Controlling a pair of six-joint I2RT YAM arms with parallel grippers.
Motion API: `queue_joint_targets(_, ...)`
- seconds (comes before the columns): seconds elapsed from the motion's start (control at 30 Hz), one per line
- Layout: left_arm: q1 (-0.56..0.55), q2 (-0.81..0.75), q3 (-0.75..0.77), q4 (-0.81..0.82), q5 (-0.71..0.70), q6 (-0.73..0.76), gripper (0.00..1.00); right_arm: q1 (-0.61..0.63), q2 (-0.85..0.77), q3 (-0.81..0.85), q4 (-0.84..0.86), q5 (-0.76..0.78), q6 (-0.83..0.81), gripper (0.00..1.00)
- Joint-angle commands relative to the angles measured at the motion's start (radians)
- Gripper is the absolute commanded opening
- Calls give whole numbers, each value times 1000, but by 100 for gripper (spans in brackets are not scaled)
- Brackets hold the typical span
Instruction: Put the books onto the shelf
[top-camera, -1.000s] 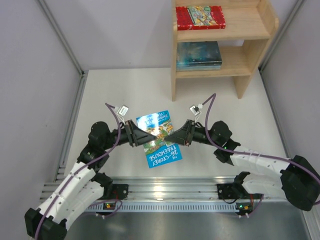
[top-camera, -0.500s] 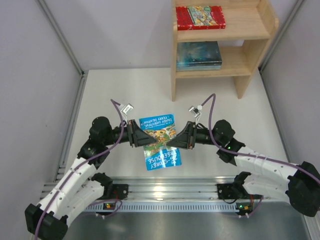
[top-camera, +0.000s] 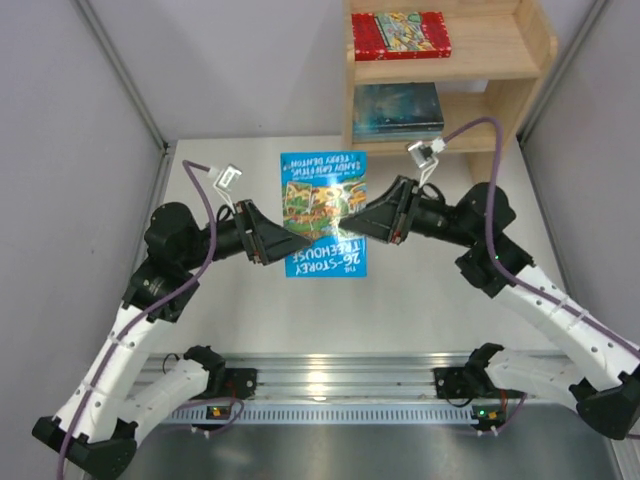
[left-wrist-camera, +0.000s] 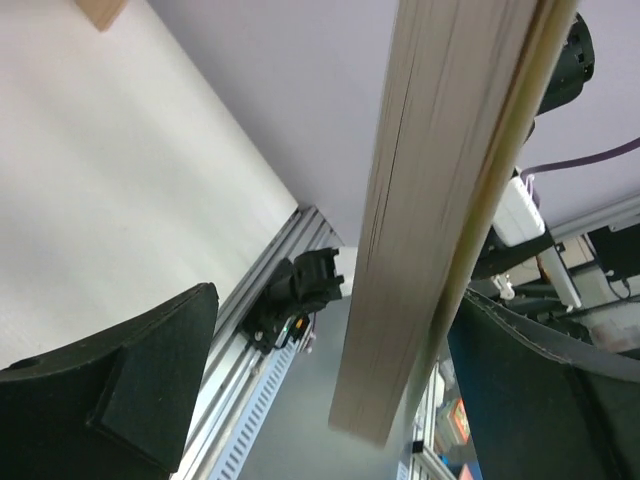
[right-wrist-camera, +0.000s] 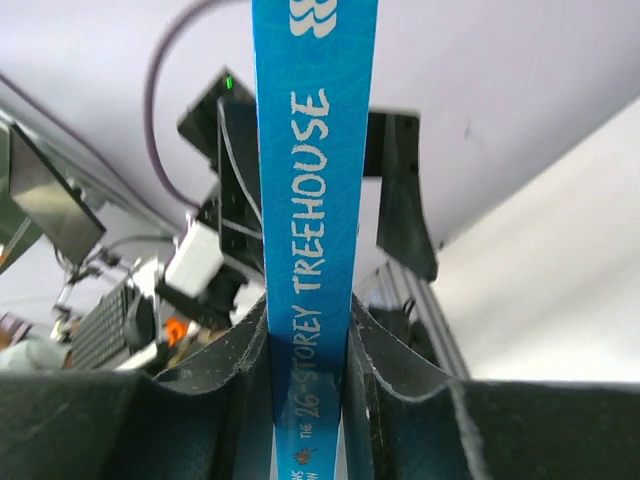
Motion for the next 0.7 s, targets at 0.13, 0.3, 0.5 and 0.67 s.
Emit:
queue_joint_targets(0.13,0,-13,117,-52,-91,-34,99,-227,62,321,-78,61,47,0)
queue_joint_targets(0.3,0,-28,169,-212,-198,91,99,-310,150,499,-61,329,104,0)
queue_joint_targets(0.5,0,-65,70,-241,-237,93,99,-313,273,608,64,706,133,0)
queue_joint_targets(0.67,0,-99,-15,-230,-243,84,99,-301,382,661,178,947,137,0)
